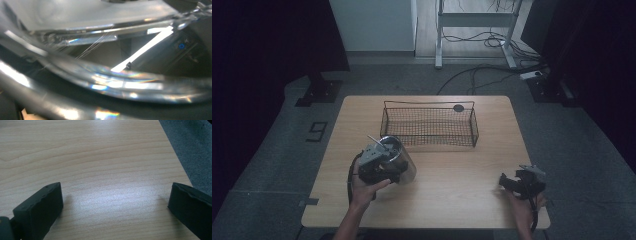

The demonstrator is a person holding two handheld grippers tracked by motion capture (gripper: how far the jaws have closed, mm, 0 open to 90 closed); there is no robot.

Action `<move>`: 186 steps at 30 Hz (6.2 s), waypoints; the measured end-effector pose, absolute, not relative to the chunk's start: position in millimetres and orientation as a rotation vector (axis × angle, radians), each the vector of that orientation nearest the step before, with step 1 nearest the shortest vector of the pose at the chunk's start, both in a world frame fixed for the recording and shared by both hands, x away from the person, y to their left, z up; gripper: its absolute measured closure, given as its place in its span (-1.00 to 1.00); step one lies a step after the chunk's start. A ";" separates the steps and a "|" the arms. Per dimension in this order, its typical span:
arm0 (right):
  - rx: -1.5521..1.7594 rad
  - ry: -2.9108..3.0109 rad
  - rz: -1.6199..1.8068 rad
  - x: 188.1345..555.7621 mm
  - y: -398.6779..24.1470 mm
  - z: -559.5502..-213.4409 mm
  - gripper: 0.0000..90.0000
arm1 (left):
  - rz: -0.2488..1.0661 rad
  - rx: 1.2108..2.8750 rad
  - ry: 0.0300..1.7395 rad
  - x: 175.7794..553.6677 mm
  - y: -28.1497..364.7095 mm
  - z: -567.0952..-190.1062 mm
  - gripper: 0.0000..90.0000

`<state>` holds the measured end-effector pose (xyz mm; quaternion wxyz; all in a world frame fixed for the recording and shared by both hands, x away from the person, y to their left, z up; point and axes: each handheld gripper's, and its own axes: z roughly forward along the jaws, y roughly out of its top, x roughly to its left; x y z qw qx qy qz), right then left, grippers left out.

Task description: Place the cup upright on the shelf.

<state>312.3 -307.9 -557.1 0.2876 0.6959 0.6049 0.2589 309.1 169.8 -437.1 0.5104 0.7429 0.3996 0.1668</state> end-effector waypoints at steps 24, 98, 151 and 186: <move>1.860 1.615 0.692 312.4 -307.8 -557.1 -1.00 | 0.387 1.797 0.978 338.1 152.2 -413.9 -0.91; 1.855 1.616 0.692 312.4 -308.0 -557.3 -1.00 | 0.484 1.761 1.008 405.0 144.9 -361.6 -0.91; 1.855 1.615 0.692 311.6 -308.1 -557.1 -0.99 | 0.571 1.810 1.090 483.8 131.0 -380.5 -0.91; 1.854 1.611 0.693 311.1 -307.9 -557.1 -0.98 | 0.531 1.884 1.221 511.8 125.0 -449.2 -0.91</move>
